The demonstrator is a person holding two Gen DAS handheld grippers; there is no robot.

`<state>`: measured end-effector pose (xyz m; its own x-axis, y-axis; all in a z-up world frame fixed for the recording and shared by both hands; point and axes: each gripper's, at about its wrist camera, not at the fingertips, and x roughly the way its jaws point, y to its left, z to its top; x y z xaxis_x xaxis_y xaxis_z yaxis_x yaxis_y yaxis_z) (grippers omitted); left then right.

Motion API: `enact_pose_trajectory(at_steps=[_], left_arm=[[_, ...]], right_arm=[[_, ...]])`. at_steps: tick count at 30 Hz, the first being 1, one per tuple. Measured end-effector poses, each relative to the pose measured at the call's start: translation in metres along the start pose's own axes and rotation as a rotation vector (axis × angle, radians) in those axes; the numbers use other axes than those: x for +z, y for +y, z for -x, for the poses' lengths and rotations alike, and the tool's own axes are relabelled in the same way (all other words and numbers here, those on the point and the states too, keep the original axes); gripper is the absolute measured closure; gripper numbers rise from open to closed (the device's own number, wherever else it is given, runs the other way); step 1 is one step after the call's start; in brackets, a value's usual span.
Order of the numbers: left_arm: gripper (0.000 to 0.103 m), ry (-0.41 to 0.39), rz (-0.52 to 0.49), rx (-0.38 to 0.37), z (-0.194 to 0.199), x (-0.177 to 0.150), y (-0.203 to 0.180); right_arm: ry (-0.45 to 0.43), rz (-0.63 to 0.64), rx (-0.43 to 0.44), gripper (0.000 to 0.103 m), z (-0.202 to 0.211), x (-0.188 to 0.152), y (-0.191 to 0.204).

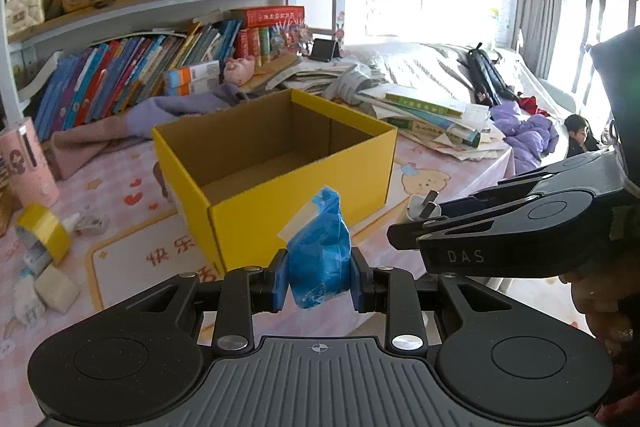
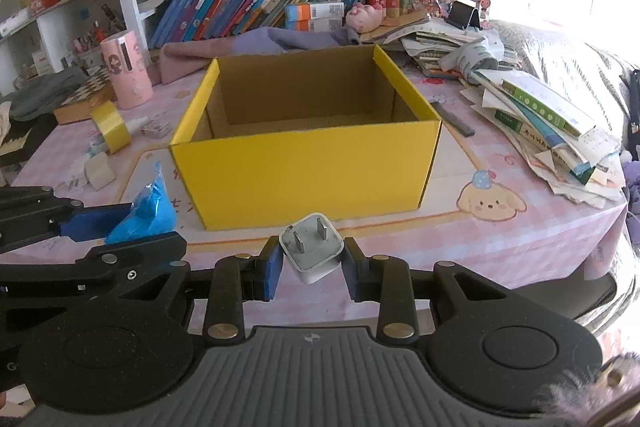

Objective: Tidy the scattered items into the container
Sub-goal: 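Lift the plug and blue bag and carry both over the yellow box, then open the right gripper to drop the plug while the left drops the blue bag into the box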

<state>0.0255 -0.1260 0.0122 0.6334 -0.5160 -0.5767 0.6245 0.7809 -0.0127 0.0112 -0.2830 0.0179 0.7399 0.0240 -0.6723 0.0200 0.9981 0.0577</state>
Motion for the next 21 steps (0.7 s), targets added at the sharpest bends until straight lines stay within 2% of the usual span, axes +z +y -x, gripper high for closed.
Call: enact_pose_trajectory(at_steps=[12,17,21], left_arm=[[0.074,-0.055,-0.012,-0.004,-0.031,0.030,-0.001],[0.074,-0.093,-0.008,0.019,-0.042,0.047,0.003],[0.074,-0.094,0.021,0.050,-0.057,0.062,0.013]], right_arm=[[-0.057,0.040,-0.008,0.073,-0.017,0.034,-0.025],[-0.107,0.086,-0.004,0.073,-0.025,0.056,-0.034],[-0.124,0.135,0.012,0.073,-0.039,0.077,-0.042]])
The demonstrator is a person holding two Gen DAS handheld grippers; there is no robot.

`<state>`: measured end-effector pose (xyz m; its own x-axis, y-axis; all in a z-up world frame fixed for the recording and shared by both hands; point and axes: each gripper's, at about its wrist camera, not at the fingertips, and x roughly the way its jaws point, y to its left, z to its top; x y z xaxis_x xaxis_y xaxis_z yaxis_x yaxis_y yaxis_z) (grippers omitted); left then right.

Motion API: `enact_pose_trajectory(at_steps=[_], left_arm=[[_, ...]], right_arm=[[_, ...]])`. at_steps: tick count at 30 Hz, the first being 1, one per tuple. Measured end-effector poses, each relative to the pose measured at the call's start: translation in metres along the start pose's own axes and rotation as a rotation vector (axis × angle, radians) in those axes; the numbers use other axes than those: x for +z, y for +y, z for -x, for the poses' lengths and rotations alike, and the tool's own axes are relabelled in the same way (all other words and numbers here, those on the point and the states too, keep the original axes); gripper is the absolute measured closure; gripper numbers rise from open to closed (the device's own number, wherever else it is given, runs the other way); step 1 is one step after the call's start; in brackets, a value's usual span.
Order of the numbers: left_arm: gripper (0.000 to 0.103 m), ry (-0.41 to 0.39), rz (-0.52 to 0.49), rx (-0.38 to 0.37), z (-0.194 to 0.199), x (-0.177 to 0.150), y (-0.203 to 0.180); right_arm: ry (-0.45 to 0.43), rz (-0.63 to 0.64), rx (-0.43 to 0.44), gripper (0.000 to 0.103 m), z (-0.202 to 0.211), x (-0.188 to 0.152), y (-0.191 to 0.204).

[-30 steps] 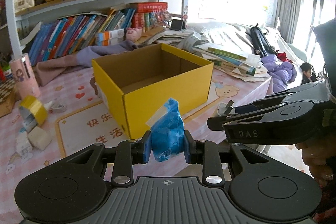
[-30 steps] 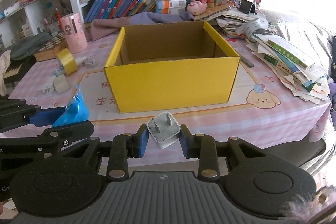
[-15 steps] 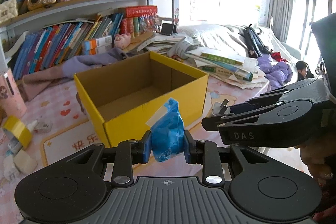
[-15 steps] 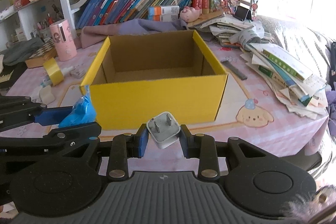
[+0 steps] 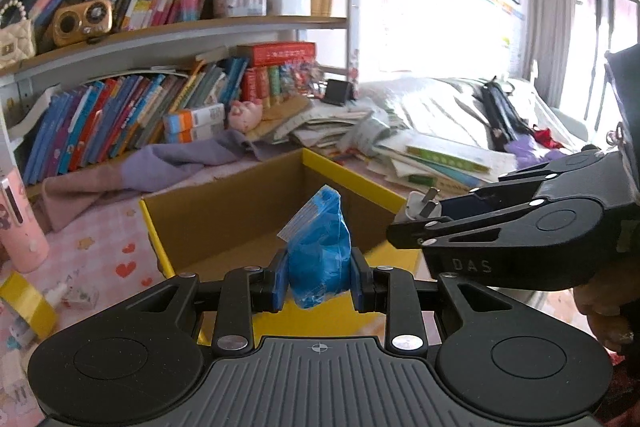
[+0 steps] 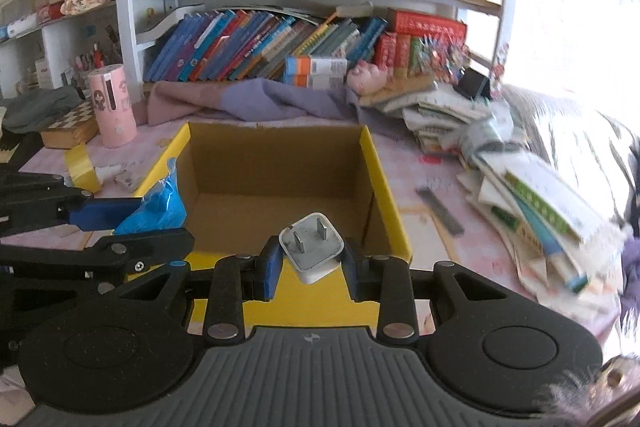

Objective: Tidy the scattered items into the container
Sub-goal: 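Open the right gripper to drop the plug while the left drops the blue bag into the box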

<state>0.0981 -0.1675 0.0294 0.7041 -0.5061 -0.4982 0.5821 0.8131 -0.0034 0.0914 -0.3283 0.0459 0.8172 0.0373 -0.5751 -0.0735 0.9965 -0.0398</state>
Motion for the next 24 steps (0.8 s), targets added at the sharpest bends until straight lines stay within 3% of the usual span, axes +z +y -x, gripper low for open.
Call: enact_pose_trajectory(at_steps=[8,18,24], left_arm=[[0.074,0.038,0.020,0.074,-0.040,0.024,0.021],[0.074,0.251,-0.067,0.151,-0.121,0.038,0.046],[0.074,0.366,-0.138,0.178,-0.158,0.039,0.044]], right_arm=[[0.036,0.153,0.091,0.073,-0.056,0.034,-0.018],[0.177,0.533,0.208,0.073,-0.153,0.054,-0.005],[0.259,0.691,0.265,0.073,-0.194,0.054,0.005]])
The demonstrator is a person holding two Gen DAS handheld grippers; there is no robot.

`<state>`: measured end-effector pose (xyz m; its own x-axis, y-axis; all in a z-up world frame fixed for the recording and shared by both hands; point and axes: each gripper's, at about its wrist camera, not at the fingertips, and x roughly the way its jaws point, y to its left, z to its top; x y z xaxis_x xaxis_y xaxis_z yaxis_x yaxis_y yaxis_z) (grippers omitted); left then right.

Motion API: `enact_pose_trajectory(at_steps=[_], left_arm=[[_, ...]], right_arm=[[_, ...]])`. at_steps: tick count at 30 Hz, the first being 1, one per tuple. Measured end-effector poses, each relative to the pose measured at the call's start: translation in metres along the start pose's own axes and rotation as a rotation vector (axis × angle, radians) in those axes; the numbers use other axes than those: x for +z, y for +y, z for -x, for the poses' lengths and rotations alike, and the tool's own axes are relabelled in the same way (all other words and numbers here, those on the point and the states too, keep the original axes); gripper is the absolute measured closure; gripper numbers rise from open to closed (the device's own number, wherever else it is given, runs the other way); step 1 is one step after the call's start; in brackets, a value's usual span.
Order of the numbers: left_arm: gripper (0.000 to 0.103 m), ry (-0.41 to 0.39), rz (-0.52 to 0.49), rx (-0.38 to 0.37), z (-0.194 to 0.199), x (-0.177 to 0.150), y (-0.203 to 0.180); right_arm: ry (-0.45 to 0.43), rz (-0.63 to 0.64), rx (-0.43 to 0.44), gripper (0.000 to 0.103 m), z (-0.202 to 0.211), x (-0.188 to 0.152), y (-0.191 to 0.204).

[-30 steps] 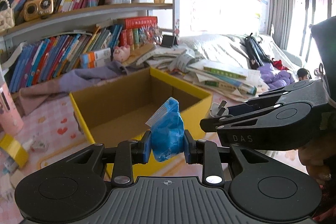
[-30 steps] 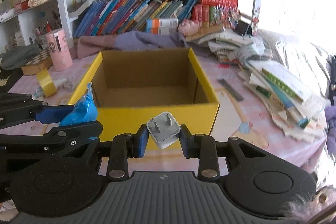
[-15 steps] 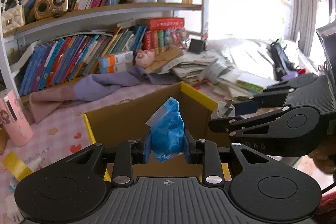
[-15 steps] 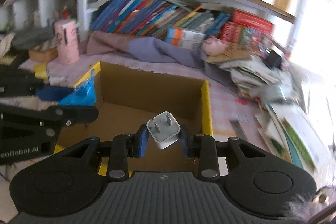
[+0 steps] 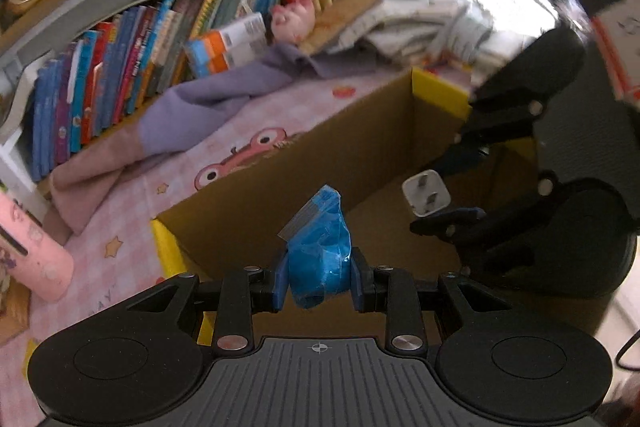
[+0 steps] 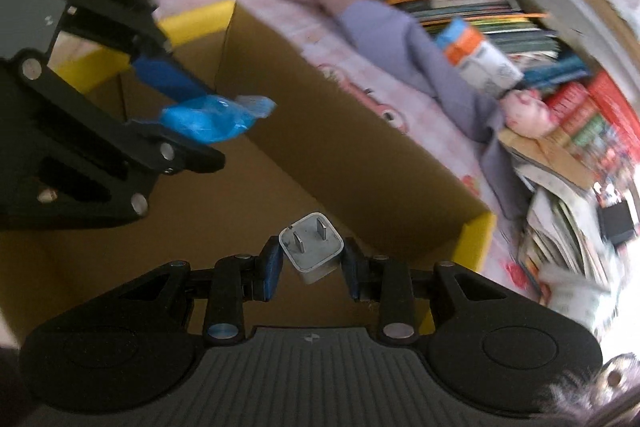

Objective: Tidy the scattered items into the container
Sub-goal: 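Open the right gripper to drop the plug while the left drops the blue bag into the box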

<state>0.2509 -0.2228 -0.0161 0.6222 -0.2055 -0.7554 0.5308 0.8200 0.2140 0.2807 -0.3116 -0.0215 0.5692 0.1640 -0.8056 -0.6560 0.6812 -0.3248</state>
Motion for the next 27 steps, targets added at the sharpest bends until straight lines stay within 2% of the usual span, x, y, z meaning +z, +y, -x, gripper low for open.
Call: enact_pose_trajectory(at_steps=[3,7,13,14,15,16,17,19,23,27], left_arm=[[0.073,0.055,-0.037,0.003,-0.013,0.005,-0.007],[0.073,0.117,-0.019,0.014,-0.022,0.007,-0.005],[0.070,0.132,-0.014,0.019,-0.024,0.007,-0.008],[0.065,0.129,-0.017,0.026,-0.023,0.007,-0.008],[0.060,0.123,-0.021,0.035,-0.022,0.007,-0.009],[0.045,0.114,-0.023,0.048,-0.020,0.007,-0.010],[0.037,0.106,-0.021,0.071,-0.019,0.008,-0.010],[0.034,0.090,-0.007,0.099,-0.016,0.008,-0.009],[0.034,0.072,0.051,0.088,-0.006,0.004,-0.006],[0.032,0.034,0.066,0.079,0.010,0.000,-0.008]], right_arm=[[0.032,0.055,0.014,0.073,-0.016,0.002,-0.001],[0.049,0.066,0.039,0.073,-0.025,0.004,-0.008],[0.057,0.058,0.090,0.073,-0.026,0.004,-0.009],[0.051,0.057,0.096,0.072,-0.025,0.004,-0.009],[0.042,0.055,0.096,0.065,-0.024,0.004,-0.010],[0.035,0.055,0.090,0.061,-0.023,0.004,-0.009],[0.031,0.055,0.088,0.061,-0.022,0.004,-0.009],[0.022,0.049,0.086,0.060,-0.020,0.003,-0.009],[0.001,0.021,0.086,0.060,-0.010,0.000,-0.012],[-0.042,-0.021,0.083,0.057,0.006,0.002,-0.017]])
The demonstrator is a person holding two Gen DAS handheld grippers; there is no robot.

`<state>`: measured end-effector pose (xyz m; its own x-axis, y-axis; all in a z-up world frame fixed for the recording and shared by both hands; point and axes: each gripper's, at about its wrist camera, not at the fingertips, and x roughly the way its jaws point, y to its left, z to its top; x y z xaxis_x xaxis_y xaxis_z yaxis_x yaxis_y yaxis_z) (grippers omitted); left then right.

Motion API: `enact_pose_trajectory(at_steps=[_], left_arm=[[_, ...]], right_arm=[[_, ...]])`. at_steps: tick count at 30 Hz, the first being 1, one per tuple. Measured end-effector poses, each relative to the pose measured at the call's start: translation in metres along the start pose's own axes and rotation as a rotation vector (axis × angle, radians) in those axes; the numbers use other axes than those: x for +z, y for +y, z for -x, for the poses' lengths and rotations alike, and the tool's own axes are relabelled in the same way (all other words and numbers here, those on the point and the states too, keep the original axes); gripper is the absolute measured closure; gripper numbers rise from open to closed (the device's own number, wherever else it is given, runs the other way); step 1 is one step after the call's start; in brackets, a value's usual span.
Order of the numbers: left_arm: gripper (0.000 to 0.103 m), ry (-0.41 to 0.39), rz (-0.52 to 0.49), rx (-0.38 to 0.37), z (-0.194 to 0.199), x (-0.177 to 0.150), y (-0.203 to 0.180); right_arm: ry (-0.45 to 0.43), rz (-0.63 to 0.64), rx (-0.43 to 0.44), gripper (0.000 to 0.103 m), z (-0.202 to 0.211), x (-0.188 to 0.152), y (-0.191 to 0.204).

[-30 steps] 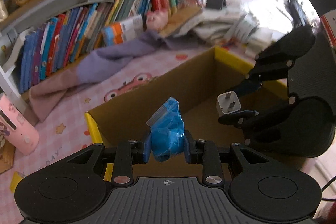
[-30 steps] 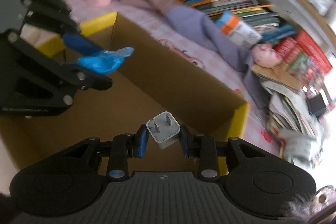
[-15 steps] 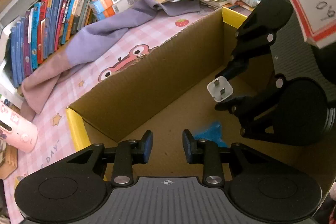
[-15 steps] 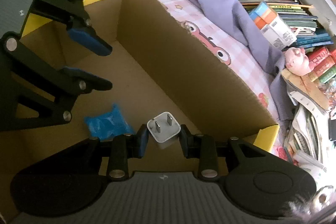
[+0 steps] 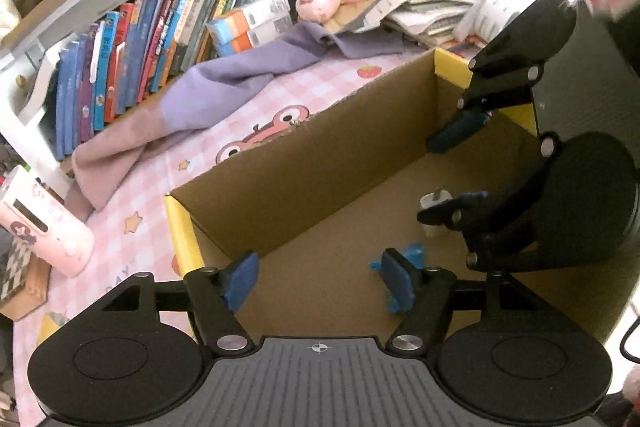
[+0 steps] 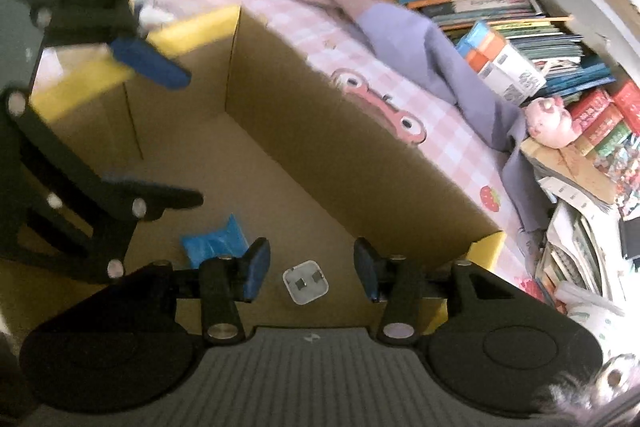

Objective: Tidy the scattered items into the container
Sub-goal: 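Open the right gripper to drop the plug while the left drops the blue bag into the box, then withdraw both tools from the box back toward the remaining items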

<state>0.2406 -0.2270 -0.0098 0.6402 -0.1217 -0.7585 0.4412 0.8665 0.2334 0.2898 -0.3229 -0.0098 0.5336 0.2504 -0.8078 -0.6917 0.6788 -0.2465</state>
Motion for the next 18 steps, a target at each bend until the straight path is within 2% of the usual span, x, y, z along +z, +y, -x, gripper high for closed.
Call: enact_pose_trajectory(at_steps=[4,12,18], left_arm=[[0.029,-0.059,0.030,-0.010,0.020,-0.003,0.001],[0.026,-0.178,0.099,-0.001,0.065,-0.014,0.008],[0.023,-0.249,0.178,0.007,0.097,-0.029,0.018]], right_arm=[[-0.069,-0.067,-0.014,0.056,0.024,0.004,-0.005],[-0.198,-0.202,-0.076,0.051,0.078,-0.004,0.011],[-0.298,-0.369,-0.136,0.051,0.115,-0.012,0.023]])
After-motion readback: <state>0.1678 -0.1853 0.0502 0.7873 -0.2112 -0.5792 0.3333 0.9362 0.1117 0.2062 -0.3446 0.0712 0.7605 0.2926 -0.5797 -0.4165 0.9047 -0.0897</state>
